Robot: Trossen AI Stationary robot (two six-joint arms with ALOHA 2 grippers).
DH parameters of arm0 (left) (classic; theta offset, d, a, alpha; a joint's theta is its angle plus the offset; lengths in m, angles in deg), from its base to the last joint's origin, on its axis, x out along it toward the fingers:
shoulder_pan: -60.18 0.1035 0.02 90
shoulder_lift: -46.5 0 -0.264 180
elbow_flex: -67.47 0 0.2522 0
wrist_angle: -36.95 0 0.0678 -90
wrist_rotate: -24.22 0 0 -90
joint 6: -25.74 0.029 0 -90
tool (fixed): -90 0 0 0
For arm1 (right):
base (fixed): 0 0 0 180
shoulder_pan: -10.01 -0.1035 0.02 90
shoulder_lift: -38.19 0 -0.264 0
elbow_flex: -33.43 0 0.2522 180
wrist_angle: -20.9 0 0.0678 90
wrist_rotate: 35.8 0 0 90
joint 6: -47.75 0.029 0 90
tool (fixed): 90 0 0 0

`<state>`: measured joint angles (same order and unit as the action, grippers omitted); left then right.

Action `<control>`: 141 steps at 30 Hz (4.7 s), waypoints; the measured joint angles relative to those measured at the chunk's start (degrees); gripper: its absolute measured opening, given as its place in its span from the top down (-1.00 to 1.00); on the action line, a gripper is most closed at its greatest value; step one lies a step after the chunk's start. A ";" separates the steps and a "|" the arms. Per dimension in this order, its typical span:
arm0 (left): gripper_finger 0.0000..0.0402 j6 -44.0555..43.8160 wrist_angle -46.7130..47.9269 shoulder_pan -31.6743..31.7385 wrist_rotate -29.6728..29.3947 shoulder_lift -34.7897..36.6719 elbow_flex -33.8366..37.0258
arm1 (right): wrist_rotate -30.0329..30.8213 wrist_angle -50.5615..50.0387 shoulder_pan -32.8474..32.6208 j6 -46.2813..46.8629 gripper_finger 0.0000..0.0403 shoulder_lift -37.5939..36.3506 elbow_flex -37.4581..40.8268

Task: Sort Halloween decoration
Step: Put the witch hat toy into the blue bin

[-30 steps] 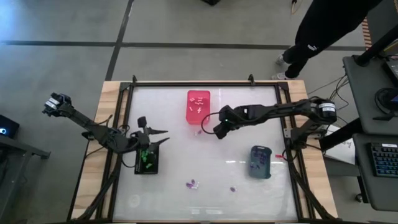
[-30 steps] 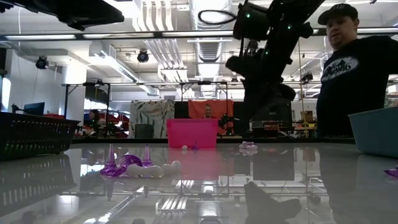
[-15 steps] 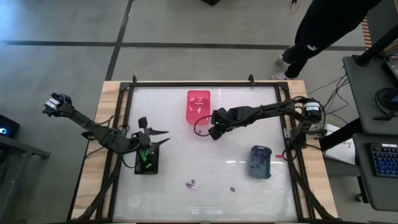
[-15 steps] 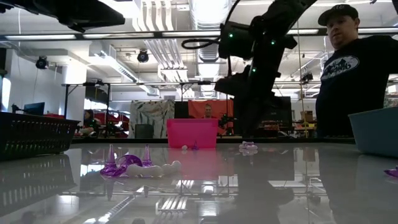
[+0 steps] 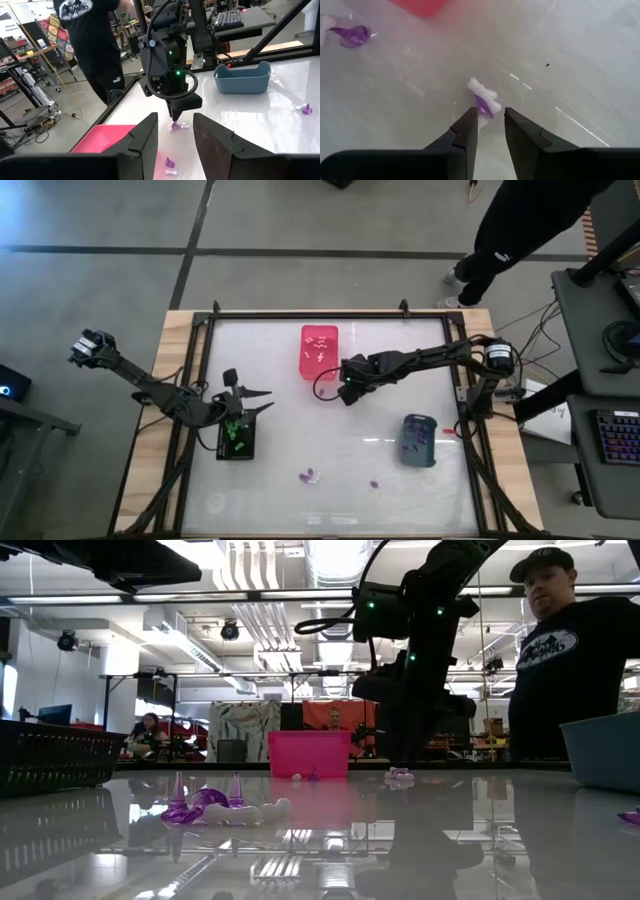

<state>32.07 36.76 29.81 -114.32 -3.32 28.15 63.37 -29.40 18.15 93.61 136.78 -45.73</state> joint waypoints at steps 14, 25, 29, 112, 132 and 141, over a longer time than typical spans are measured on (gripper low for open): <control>0.47 -0.86 0.11 0.00 0.00 -0.02 0.00 | -0.05 1.14 -0.75 0.20 0.64 0.86 0.00; 0.47 -0.88 0.22 0.00 0.00 -0.02 0.00 | 0.00 2.40 -0.76 -0.40 0.68 3.36 0.04; 0.47 -0.92 0.24 0.00 0.00 -0.02 0.00 | 0.02 2.49 -0.76 -0.62 0.71 3.52 0.04; 0.47 -2.39 -1.06 0.00 0.02 -0.04 0.00 | -24.90 -0.44 -17.78 -10.90 0.96 -11.46 0.07; 0.47 -2.34 -3.10 0.00 0.02 -0.55 -0.02 | -22.64 -11.76 -26.72 10.07 0.96 -22.34 0.04; 0.47 -2.80 -3.43 0.00 0.02 -0.75 -0.02 | -22.48 -30.46 -30.00 26.06 0.96 -24.44 0.04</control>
<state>29.27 33.32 29.81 -114.29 -4.07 28.13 40.89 -59.86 -11.86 119.67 112.34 -45.69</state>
